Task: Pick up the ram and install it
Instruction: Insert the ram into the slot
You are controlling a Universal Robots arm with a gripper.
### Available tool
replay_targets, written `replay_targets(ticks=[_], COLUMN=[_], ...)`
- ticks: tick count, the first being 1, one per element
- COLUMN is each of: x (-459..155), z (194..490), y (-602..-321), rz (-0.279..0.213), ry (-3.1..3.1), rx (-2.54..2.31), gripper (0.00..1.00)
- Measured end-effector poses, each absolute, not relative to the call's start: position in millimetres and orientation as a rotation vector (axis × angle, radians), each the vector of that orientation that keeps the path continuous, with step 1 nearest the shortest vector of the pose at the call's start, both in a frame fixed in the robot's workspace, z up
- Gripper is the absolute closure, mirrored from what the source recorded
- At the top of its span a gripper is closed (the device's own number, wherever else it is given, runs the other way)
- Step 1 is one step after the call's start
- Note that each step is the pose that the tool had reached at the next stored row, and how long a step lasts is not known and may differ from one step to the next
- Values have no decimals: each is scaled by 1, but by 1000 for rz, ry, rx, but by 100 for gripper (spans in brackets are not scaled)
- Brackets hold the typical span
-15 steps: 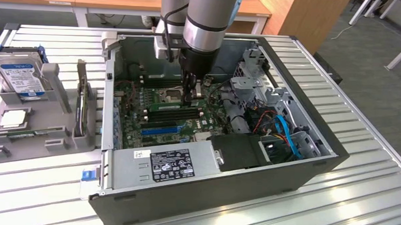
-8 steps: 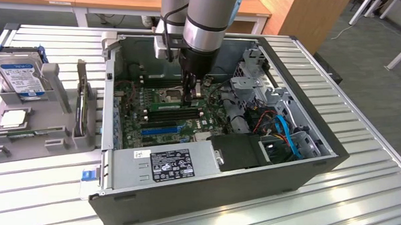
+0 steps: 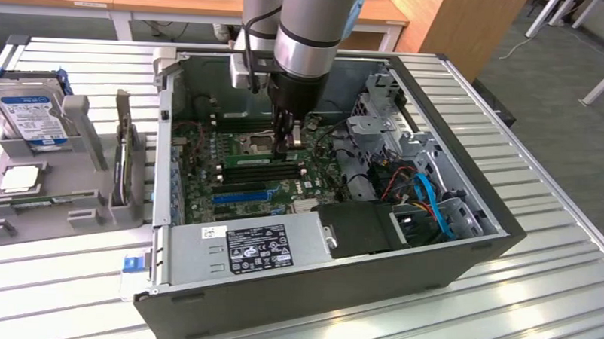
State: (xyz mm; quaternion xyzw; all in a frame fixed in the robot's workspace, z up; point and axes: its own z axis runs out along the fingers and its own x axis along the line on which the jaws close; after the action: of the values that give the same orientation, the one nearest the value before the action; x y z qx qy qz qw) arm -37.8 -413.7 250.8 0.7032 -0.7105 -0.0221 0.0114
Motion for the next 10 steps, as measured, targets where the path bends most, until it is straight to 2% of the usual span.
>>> replay_targets(ticks=[10], x=[-38], z=[247], y=[-414], rz=[-69], ry=[-2216], rx=[2193], gripper=[88])
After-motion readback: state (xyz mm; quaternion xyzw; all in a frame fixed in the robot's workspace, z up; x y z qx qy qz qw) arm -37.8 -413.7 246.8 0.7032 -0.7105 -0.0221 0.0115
